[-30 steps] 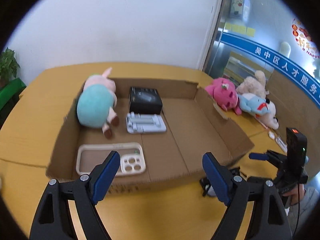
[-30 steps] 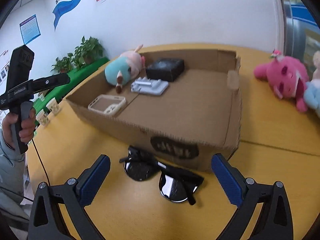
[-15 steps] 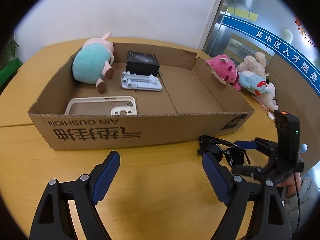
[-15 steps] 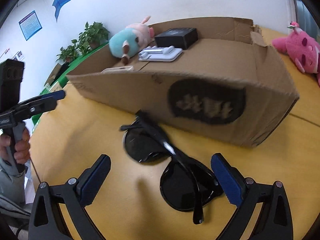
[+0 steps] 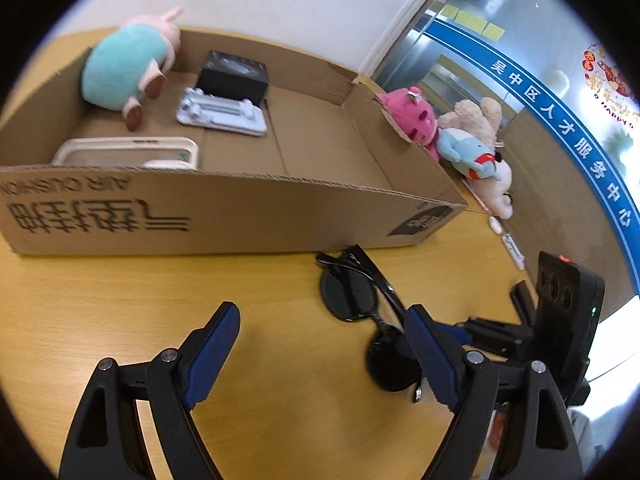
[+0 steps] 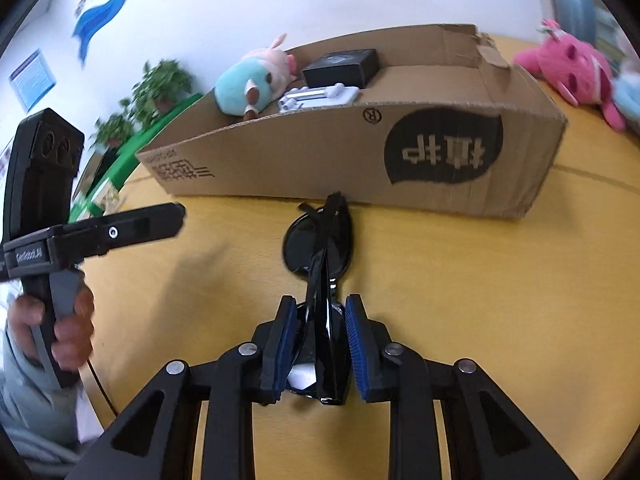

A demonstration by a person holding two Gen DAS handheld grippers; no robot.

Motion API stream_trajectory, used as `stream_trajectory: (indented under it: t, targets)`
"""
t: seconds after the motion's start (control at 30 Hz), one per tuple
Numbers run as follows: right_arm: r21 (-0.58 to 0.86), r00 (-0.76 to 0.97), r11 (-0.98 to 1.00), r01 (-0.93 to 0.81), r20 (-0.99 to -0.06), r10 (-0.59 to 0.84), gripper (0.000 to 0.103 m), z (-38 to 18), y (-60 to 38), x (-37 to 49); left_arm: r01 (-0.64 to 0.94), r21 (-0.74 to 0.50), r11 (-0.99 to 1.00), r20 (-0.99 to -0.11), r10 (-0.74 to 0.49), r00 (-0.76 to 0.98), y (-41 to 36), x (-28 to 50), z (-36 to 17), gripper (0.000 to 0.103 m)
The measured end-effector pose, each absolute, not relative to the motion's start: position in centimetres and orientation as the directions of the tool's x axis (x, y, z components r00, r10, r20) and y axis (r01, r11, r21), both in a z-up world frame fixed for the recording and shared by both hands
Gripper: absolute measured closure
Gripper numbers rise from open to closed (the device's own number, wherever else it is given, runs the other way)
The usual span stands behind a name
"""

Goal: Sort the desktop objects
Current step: 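Move the right gripper to the black sunglasses and close on them, then lift the sunglasses and carry them over the cardboard box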

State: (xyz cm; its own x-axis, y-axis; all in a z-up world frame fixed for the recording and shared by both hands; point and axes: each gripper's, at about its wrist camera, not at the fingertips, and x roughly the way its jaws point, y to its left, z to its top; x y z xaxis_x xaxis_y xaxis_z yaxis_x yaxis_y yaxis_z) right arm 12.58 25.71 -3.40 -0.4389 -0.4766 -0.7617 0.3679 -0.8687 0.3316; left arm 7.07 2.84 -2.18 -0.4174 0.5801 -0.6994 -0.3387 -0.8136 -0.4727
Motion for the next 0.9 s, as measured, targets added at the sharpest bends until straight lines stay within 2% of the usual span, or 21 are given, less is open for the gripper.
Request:
stream_trajectory:
  t: [0.23, 0.33, 0.43, 0.6, 0.77, 0.9]
  targets:
    - [0.432, -0.417, -0.847, 0.309, -0.739, -0.529, 0.079, -4.6, 25.2, 13.4, -0.372, -0.571, -0.732, -0.678, 0.676, -0.289, 6.6, 5.5, -3.9, 0.023]
    - [0.44, -0.416, -0.842, 0.311, -0.734, -0.538, 0.079, -4.7, 25.2, 13.7, -0.391, -0.593, -0.704, -0.67, 0.701, -0.246, 8.1, 4.9, -4.4, 0.033]
    - [0.455, -0.415, -0.836, 0.307, -0.726, -0.548, 0.079, -4.7, 25.4, 13.7, -0.403, -0.585, -0.703, -0.684, 0.695, -0.22, 9.4, 4.5, -4.8, 0.051]
    - [0.444, -0.421, -0.84, 0.312, -0.728, -0.541, 0.087, -4.8, 25.3, 14.0, -0.425, -0.561, -0.71, -0.712, 0.676, -0.19, 10.6, 4.6, -5.5, 0.083]
    - [0.452, -0.427, -0.831, 0.325, -0.713, -0.556, 0.088, -4.5, 25.4, 14.5, -0.422, -0.567, -0.707, -0.701, 0.683, -0.203, 10.0, 4.7, -5.3, 0.087]
    - [0.448, -0.445, -0.822, 0.352, -0.693, -0.568, 0.091, -3.3, 25.2, 14.9, -0.448, -0.526, -0.723, -0.694, 0.669, -0.265, 9.6, 5.6, -2.8, 0.094]
